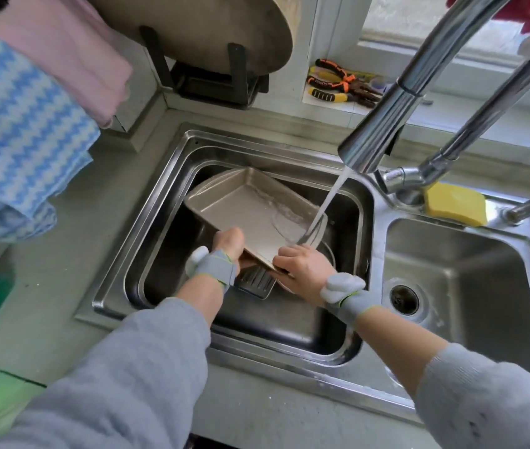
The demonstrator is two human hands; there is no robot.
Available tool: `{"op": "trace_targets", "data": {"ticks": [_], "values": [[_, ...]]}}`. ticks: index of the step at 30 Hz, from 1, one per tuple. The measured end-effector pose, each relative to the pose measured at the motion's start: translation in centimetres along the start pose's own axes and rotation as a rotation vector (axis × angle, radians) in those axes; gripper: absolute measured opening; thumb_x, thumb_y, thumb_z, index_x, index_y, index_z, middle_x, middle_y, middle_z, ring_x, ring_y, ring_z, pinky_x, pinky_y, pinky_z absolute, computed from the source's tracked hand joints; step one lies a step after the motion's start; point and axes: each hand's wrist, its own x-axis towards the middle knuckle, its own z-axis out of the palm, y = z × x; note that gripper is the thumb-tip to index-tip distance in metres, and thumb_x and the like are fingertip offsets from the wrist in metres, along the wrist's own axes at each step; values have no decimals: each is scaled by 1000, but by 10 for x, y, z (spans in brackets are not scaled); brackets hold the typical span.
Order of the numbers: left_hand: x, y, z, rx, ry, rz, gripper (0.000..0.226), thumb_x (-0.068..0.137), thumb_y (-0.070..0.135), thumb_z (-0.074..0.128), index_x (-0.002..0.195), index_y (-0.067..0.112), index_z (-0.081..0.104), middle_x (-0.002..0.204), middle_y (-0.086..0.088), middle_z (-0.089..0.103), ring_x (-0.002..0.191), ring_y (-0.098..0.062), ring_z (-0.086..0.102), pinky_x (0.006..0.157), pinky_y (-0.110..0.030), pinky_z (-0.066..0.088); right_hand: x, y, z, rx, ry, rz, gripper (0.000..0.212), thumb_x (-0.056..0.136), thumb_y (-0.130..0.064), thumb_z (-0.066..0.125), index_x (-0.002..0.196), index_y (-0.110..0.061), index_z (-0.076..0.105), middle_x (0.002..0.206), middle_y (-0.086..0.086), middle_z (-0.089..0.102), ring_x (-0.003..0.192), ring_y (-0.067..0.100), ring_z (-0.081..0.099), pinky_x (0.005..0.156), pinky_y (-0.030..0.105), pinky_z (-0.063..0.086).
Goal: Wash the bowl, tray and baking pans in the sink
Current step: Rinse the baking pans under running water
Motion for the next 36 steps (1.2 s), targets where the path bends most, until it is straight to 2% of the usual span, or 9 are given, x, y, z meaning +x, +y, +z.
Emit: {"op": "trace_targets", "data": {"ticks": [3, 8, 12, 14, 19, 25, 28, 33, 36], "values": [[-6, 4, -4, 5, -1, 15, 32, 88, -3, 30, 108, 9, 51, 94, -16, 55, 86, -33, 57, 72, -49, 50, -5, 26, -9, -60, -124, -30, 31, 85, -31, 45, 97, -15, 69, 94, 0, 69, 91, 24, 65, 86, 31, 45], [-15, -4, -10, 97, 2, 74, 24, 81, -9, 32, 87, 3, 53, 74, -14, 57, 68, -30, 57, 61, -38, 52, -1, 70, -27, -283, -411, 270, 47, 84, -22, 58, 131, -17, 51, 133, 2, 54, 133, 18, 42, 116, 29, 7], [-2, -1, -18, 252, 91, 166, 36, 81, -1, 40, 114, -5, 53, 119, -23, 58, 109, -39, 57, 94, -45, 48, -20, 46, -4, -36, -260, 113, 55, 80, -12, 61, 134, -8, 52, 135, 13, 54, 131, 29, 46, 114, 36, 27], [3, 0, -24, 298, 88, 165, 42, 81, 0, 39, 121, -7, 50, 125, -25, 56, 113, -41, 55, 94, -45, 48, -24, 51, -4, 26, -276, 117, 56, 82, -9, 57, 138, -10, 49, 141, 11, 50, 134, 26, 42, 115, 34, 27], [4, 6, -32, 371, 65, 150, 39, 83, -3, 38, 119, -3, 51, 116, -22, 58, 97, -35, 57, 68, -28, 44, -23, 65, -11, -229, -412, 185, 43, 89, -21, 50, 132, -16, 47, 139, 1, 50, 136, 14, 39, 116, 24, 6], [4, 24, -32, 385, -32, 108, 23, 82, -1, 40, 104, 2, 49, 90, -14, 53, 80, -29, 55, 69, -28, 45, -16, 40, -14, -345, -421, 146, 30, 95, -28, 45, 120, -16, 55, 122, 4, 56, 114, 26, 53, 92, 32, 40], [-2, 22, -29, 342, -72, 85, 30, 80, 5, 48, 110, 2, 47, 92, -12, 53, 76, -22, 50, 60, -24, 40, -13, 26, -16, -307, -391, 178, 25, 97, -29, 43, 116, -18, 55, 117, 2, 52, 107, 24, 54, 70, 31, 37], [-12, 5, -14, -48, -30, 118, 33, 66, 7, 57, 98, 10, 61, 90, -12, 59, 87, -32, 58, 68, -39, 52, -8, -12, -2, -95, -295, 361, 13, 93, -25, 46, 98, -17, 54, 105, 2, 54, 100, 29, 59, 68, 32, 38], [-29, -16, 8, -69, 32, 201, 34, 69, 4, 59, 103, 10, 60, 101, -15, 66, 95, -32, 64, 88, -48, 53, 11, -41, 2, 79, -199, 453, 9, 89, -23, 50, 96, -18, 51, 104, 2, 55, 95, 33, 61, 67, 34, 40]]}}
